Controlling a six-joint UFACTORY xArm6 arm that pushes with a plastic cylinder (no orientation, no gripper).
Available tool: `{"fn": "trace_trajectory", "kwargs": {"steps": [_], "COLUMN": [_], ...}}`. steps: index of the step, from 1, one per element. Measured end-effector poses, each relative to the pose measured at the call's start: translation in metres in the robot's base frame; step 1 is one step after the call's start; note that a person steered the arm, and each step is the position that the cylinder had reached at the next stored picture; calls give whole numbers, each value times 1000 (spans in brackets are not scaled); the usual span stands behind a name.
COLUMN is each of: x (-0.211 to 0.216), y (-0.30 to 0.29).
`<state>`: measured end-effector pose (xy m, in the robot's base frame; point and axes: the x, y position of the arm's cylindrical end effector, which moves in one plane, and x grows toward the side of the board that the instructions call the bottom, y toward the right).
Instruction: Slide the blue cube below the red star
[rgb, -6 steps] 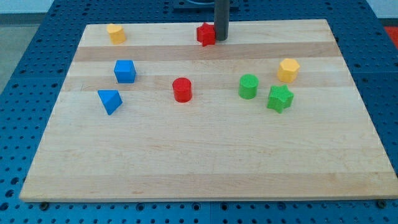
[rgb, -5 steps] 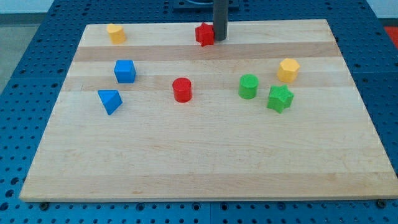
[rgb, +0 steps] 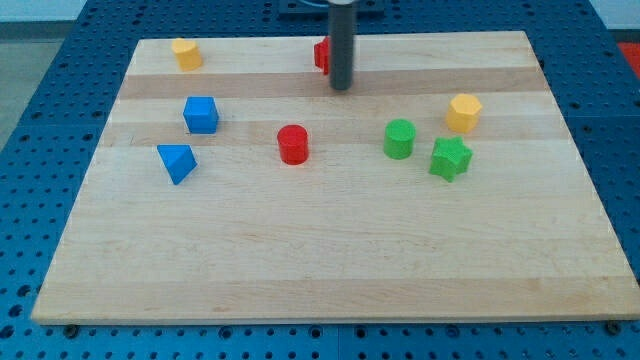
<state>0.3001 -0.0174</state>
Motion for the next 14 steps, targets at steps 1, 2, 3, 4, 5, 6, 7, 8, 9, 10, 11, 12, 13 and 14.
{"fn": "trace_trajectory", "kwargs": {"steps": [1,2,3,4,5,6,7,8,9,10,11,12,13,14], "x": [1,2,11,37,67,72,65,49,41,38,30,14,11,10], "y": [-64,-130,-180,-208,-213,-199,-175,-154,-124,-90,-65,-55,-33,-5]}}
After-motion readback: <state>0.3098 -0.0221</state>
